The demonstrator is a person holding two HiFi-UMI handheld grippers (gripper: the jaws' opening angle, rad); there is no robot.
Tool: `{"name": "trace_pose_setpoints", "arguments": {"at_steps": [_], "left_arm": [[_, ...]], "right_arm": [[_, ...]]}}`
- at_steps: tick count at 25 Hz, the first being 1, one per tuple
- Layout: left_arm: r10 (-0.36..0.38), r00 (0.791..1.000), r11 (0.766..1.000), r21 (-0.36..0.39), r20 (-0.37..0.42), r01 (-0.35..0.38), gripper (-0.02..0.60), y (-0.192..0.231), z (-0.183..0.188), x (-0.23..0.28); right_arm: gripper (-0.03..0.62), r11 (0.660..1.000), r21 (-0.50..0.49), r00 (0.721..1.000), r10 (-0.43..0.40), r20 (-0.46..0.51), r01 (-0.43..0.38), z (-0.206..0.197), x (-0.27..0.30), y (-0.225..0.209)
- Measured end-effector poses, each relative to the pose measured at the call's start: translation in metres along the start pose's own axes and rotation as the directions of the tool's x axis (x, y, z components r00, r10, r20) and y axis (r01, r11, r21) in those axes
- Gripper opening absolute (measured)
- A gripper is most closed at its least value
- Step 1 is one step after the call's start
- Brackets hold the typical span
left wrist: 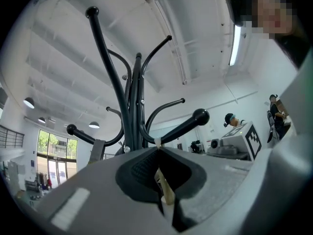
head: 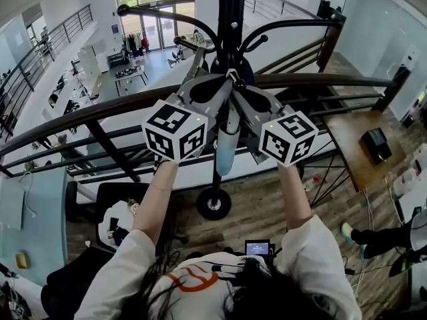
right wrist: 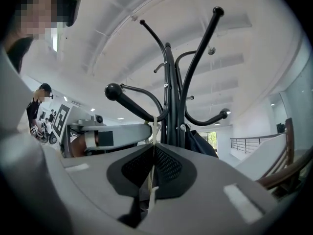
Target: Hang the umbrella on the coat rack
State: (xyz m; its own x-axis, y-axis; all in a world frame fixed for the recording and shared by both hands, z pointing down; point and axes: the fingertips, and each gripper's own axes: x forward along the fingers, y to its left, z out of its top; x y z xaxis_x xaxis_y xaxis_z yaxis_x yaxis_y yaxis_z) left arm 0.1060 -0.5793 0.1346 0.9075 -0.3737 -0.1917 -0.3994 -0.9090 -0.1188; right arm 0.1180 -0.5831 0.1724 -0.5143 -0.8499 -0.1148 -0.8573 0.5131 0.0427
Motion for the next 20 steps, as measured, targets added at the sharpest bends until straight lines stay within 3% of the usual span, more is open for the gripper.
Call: {"name": "trace_pose_setpoints", "arguments": {"at_steps": [3,5,9,12,20], "left_arm": [[0.006,1.0,0.997,0.08,-0.001,-0.006,0.017,-0.005,0.001,-0.005],[0.012,1.0,0.996,0.09,-0.007,-0.012,0.025,-0.006,-0.002,-0.01],[0.007,1.0,1.0,0.018,-0.021,-0.007,0.018,-0.008,-0.013,-0.023],[0.024,0.998,1.0,0.019,-0.054,-0.023,0.018,-0.012,-0.026,-0.035],[0.054,0.992,0.994,-0.086,-0.117,-0.064,0.018,-0.022,-0.072,-0.066]], "right_arm": [[0.023,0.998,-0.06,1.0,-0.012,-0.004,0.012,0.002,-0.002,0.008],[0.035,0.995,-0.087,0.999,-0.038,0.003,0.038,0.001,-0.002,0.01],[0.044,0.999,-0.014,0.998,-0.051,0.04,0.051,-0.002,-0.006,0.014],[0.063,0.998,0.061,0.997,-0.034,0.067,0.03,0.001,-0.015,0.02],[0.063,0.997,0.062,0.998,-0.053,0.028,0.051,-0.028,-0.033,0.047]]}}
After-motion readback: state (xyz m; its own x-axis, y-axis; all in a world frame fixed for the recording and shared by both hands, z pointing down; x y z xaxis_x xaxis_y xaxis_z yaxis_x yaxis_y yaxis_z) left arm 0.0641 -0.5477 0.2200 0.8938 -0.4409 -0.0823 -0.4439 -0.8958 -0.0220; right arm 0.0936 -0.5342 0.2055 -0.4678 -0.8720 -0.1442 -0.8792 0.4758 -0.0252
